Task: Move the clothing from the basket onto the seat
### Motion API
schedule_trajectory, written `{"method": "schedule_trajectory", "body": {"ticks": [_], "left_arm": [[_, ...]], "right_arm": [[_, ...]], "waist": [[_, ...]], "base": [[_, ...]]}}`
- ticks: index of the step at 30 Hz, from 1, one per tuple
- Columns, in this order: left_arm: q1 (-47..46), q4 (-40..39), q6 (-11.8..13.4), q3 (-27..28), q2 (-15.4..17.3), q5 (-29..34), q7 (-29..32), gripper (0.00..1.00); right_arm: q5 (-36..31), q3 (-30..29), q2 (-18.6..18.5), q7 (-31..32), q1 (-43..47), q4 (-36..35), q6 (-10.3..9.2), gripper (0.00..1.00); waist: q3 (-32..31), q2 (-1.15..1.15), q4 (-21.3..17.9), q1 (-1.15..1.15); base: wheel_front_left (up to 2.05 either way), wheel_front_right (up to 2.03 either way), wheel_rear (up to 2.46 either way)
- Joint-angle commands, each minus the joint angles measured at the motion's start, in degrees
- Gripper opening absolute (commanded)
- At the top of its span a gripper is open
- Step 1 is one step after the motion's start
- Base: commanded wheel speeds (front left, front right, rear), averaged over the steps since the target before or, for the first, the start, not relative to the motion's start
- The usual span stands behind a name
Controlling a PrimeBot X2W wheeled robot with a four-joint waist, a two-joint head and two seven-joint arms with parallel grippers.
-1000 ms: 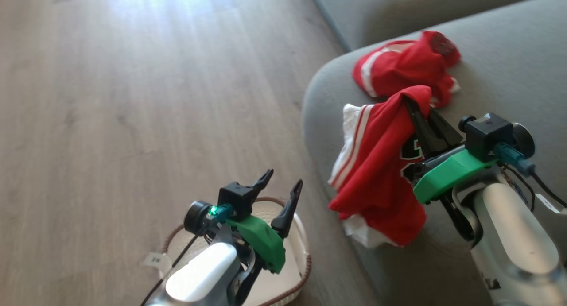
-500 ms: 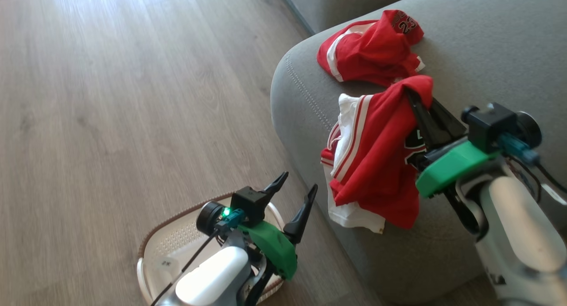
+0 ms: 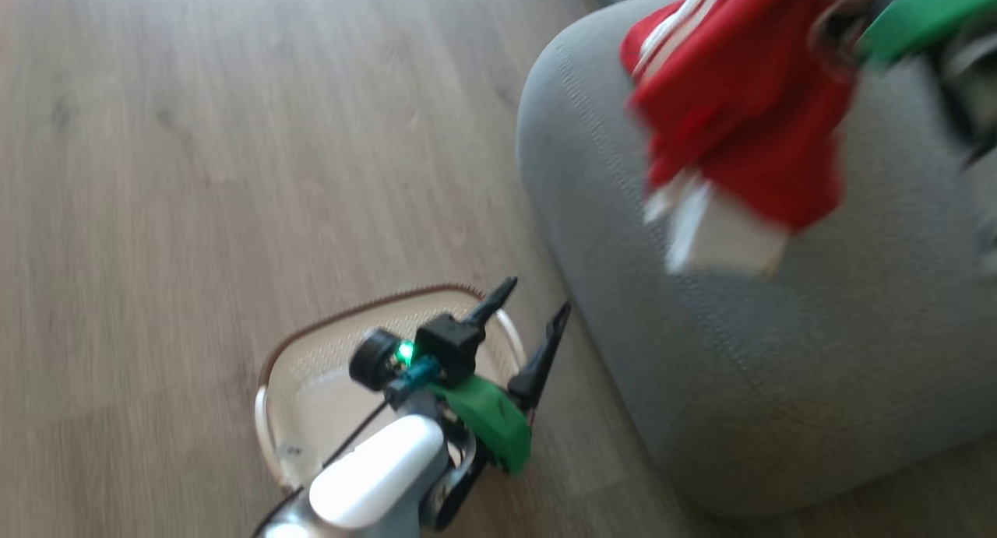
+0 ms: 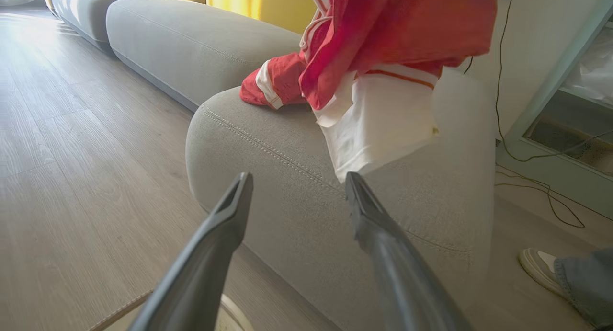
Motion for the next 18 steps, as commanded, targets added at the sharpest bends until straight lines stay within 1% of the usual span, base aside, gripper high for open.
{"method": "schedule_trajectory", "body": {"ticks": [1, 8, 12, 14, 18], "left_arm": [[-3.56, -2.33, 0.37, 1.97, 1.0, 0.62, -0.54, 1.0], [-6.06, -7.56, 2.11, 2.0, 3.19, 2.34, 0.73, 1.0], [-7.28, -10.37, 2.98, 1.89, 4.21, 3.19, 1.73, 1.0], [-7.87, -11.39, 3.21, 1.74, 4.62, 3.6, 2.18, 1.0], [-8.83, -12.91, 3.5, 1.34, 5.18, 4.31, 2.82, 1.0]], "right_arm": [[-0.77, -0.77, -0.94, -0.61, -3.48, -0.5, -0.02, 0.0], [-3.86, -4.85, -6.15, -2.17, -16.02, 9.27, -0.02, 0.0], [-7.69, -10.01, -8.13, -3.48, -20.72, 14.66, -0.02, 0.0], [-10.1, -12.98, -8.66, -4.49, -21.95, 17.21, -0.02, 0.0], [-14.57, -19.21, -8.49, -6.07, -22.14, 22.63, -0.02, 0.0]], "waist": [[2.68, 0.0, 2.3, 0.0], [8.62, 0.0, 6.36, 0.0], [12.07, 0.0, 8.84, 0.0], [13.7, 0.0, 10.05, 0.0], [16.38, 0.0, 12.16, 0.0]], "base": [[0.0, 0.0, 0.0], [0.0, 0.0, 0.0], [0.0, 0.0, 0.0], [0.0, 0.0, 0.0], [0.0, 0.0, 0.0]]}}
